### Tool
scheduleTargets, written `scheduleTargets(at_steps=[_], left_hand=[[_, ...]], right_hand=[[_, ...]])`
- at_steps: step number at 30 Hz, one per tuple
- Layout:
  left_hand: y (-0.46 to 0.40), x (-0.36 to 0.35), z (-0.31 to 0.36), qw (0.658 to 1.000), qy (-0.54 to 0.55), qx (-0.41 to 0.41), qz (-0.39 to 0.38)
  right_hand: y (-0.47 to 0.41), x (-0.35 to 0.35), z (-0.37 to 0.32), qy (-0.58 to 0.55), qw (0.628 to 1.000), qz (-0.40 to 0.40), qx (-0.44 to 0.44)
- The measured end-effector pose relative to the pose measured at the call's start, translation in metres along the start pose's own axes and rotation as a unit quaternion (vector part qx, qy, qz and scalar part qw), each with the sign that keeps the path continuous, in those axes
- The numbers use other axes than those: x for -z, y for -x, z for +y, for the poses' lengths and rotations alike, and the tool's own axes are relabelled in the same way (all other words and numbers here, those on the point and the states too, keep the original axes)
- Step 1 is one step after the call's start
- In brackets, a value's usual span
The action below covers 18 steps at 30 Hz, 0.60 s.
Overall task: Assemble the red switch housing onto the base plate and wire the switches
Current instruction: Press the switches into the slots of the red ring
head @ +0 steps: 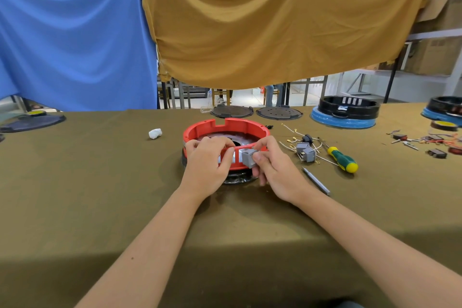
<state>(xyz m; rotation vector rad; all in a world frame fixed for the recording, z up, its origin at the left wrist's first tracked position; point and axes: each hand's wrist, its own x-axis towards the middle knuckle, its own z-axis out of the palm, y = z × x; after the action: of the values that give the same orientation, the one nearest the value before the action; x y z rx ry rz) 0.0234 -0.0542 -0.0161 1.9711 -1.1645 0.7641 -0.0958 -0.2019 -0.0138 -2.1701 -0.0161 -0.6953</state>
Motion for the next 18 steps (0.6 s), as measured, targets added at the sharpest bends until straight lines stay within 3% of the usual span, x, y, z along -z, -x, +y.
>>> scheduleTargets(at_steps=[18], left_hand=[[0.0031,0.0037,0.0086,0.999,0.034,-0.030,-0.007]], right_hand=[[-0.0005,-0.0035,0.0013,0.155,0.987,0.016,0.027]])
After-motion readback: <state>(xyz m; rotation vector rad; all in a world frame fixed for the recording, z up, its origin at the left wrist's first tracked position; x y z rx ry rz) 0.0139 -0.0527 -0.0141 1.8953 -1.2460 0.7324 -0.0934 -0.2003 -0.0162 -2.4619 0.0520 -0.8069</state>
